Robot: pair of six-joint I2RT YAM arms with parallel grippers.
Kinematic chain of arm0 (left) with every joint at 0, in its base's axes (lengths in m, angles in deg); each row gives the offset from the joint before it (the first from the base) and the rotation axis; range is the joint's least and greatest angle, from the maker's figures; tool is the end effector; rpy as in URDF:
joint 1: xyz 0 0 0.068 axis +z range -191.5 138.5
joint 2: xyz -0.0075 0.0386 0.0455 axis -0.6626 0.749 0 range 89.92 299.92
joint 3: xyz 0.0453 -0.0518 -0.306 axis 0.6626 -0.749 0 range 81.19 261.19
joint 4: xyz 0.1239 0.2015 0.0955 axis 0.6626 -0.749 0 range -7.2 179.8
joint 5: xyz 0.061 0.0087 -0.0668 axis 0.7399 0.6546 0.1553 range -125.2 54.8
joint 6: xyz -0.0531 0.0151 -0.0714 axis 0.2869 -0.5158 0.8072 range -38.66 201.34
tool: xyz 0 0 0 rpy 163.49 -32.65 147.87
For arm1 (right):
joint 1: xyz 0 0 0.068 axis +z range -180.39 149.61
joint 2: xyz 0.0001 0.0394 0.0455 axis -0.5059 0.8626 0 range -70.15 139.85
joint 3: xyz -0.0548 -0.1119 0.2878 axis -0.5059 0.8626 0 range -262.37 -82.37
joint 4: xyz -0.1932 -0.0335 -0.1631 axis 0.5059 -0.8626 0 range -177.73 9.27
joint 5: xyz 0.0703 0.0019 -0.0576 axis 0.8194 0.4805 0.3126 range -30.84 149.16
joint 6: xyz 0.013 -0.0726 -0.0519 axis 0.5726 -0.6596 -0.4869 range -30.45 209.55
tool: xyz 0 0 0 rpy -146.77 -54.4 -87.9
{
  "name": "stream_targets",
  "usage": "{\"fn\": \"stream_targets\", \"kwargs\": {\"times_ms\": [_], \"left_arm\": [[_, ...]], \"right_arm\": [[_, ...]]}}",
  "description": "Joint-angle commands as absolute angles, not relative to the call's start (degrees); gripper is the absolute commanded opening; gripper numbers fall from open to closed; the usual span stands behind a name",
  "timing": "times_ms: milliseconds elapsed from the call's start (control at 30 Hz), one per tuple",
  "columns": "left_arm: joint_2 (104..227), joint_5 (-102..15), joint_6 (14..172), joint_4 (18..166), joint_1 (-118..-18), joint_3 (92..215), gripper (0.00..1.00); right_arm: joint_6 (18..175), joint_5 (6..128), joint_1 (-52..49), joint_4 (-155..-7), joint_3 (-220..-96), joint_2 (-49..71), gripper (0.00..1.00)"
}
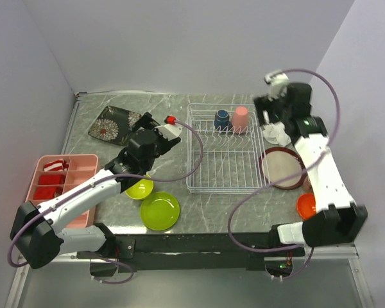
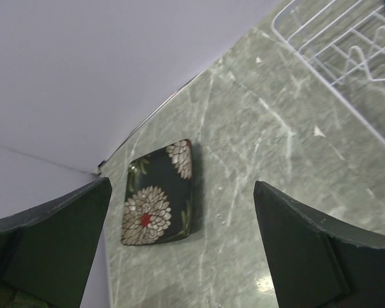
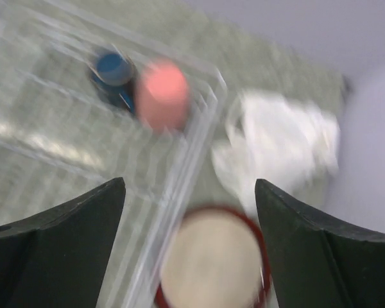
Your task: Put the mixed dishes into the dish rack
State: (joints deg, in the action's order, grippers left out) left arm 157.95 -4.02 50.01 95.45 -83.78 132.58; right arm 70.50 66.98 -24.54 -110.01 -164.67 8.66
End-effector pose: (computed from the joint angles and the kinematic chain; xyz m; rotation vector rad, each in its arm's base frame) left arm 0.2435 -0.1650 0.3593 0.7062 1.5974 0.3387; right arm 0.3304 0.0449 0.4212 -0.5186 1.9484 -0.0085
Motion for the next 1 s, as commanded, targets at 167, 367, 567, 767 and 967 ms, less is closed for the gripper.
{"fn": "stream_targets", "kwargs": {"times_ms": [167,367,567,767,967], "left_arm": [[161.19,-9.62,58.57,88.48,-83.77,141.30,0.99],[162.60,-10.06,60.60,88.22,-83.69,143.67,0.99],[163.04,-9.28,60.60,87.42,-83.69,144.73,0.99],[163.66,-8.92,60.42,87.78,-83.34,144.82,0.99],[165.50,-8.31,59.37,89.27,-82.98,145.87,1.00]], "right_arm": [[70.30,54.33,-42.41,-135.83,-154.54,4.99,0.75],[68.19,51.43,-47.00,-134.08,-152.42,9.12,0.70],[67.84,48.80,-48.58,-134.61,-154.61,15.19,0.65],[67.93,48.26,-50.34,-136.11,-156.20,20.55,0.58],[67.84,48.18,-50.95,-137.77,-154.97,20.91,0.55]]}}
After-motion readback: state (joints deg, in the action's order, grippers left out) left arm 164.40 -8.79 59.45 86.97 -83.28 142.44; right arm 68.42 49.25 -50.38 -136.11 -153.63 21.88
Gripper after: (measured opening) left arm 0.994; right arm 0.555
